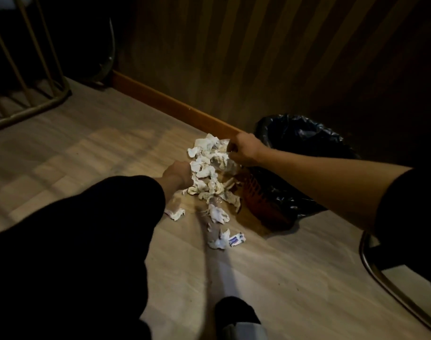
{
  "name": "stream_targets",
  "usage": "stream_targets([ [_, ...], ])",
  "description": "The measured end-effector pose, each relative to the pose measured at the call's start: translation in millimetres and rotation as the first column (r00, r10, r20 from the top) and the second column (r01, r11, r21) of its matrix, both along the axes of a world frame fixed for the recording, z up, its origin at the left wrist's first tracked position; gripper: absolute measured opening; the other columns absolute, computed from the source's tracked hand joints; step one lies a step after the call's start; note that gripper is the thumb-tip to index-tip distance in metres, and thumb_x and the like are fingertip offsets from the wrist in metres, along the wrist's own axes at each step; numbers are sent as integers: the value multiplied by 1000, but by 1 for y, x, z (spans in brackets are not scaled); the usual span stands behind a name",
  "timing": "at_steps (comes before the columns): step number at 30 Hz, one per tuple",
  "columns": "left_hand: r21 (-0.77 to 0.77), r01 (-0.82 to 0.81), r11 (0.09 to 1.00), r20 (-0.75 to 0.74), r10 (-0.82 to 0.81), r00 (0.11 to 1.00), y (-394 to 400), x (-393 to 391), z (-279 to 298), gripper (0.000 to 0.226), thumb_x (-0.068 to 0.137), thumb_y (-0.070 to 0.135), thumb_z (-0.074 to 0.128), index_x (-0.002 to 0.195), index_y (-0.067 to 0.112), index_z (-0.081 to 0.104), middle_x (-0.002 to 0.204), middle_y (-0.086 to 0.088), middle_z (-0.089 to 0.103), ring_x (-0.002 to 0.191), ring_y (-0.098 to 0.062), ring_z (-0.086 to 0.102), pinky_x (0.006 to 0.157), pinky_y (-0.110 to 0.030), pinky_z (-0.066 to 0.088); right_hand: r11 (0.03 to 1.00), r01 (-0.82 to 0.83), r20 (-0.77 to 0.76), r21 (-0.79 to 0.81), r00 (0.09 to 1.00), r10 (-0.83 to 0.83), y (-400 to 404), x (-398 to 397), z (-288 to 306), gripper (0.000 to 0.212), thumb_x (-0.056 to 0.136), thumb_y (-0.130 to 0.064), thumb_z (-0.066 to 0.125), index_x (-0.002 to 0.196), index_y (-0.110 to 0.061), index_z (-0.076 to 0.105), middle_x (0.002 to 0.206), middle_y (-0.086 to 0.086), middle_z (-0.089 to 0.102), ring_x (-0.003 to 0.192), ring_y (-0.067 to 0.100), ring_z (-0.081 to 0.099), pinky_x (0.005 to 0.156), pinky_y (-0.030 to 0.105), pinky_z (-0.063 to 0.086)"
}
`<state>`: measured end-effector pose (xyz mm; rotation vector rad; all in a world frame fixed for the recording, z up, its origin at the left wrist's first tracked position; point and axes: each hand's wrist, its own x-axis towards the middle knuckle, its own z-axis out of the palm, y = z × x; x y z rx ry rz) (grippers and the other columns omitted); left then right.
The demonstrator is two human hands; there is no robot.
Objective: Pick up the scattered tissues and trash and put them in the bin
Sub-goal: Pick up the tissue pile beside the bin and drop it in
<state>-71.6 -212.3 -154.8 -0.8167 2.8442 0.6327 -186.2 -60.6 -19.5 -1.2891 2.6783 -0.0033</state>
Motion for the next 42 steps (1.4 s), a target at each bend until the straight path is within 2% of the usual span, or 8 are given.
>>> stream_targets([
  [7, -45, 137, 990, -36, -138, 990, 9, -16, -7, 47, 81, 29, 68, 124, 12, 60, 127, -15, 58, 116, -33, 57, 90, -39, 53, 1000, -7, 3, 21, 1000, 7, -34, -26, -53, 27, 86, -28, 65, 109, -14, 68, 113, 7, 65, 108, 27, 62, 89, 43, 55],
  [14, -44, 125, 991, -70, -128, 989, 8, -49, -17, 48, 82, 31, 67, 126, 13, 59, 129, -15, 54, 120, -35, 52, 90, -43, 51, 995, 75, -3, 69, 997, -75, -50, -79, -94, 34, 89, -19, 60, 120, -6, 62, 129, 16, 59, 116, 32, 58, 94, 41, 52],
  [18, -72, 87, 994, -63, -92, 994, -2, -70, -28, 50, 85, 32, 65, 130, 14, 56, 136, -15, 49, 125, -36, 46, 95, -44, 48, 961, 265, 50, 75, 962, -269, -65, -109, -126, 55, 89, -26, 63, 138, -11, 44, 145, 18, 42, 129, 37, 48, 100, 46, 48],
  [22, -84, 79, 993, -36, -82, 996, -10, -78, -52, 51, 86, 37, 63, 132, 16, 54, 134, -13, 50, 124, -35, 45, 96, -44, 47, 882, 468, 196, 60, 860, -470, -87, -117, -166, 86, 88, -43, 69, 154, -24, 18, 161, 20, 6, 147, 44, 17, 114, 56, 33],
  [25, -69, 58, 996, -38, -60, 997, -20, -71, -70, 53, 88, 39, 61, 134, 14, 51, 133, -14, 51, 124, -35, 45, 98, -43, 47, 811, 584, 277, 11, 778, -564, -93, -123, -192, 83, 93, -41, 63, 157, -31, 11, 164, 19, -14, 151, 45, -2, 118, 59, 22],
  [30, -14, -41, 999, -71, 39, 997, -44, -49, -88, 51, 88, 32, 60, 134, 12, 50, 134, -15, 51, 125, -34, 46, 100, -42, 47, 869, 482, 326, 113, 808, -491, -87, -139, -228, 65, 96, -28, 56, 152, -12, 29, 158, 22, 25, 143, 43, 29, 114, 48, 32],
  [35, -5, -76, 997, -72, 76, 995, -44, -42, -92, 48, 89, 29, 59, 132, 10, 49, 133, -15, 51, 123, -34, 46, 97, -42, 47, 942, 302, 258, 146, 908, -331, -95, -104, -240, 54, 91, -22, 61, 142, -16, 43, 148, 19, 31, 135, 42, 34, 108, 45, 37],
  [42, 57, -203, 977, -30, 205, 978, -44, -35, -83, 49, 86, 25, 59, 132, 10, 49, 137, -17, 48, 129, -37, 43, 99, -43, 45, 982, 109, 335, -152, 941, -52, -102, -62, -224, 48, 87, -14, 59, 134, -22, 56, 136, 15, 51, 123, 36, 52, 99, 40, 49],
])
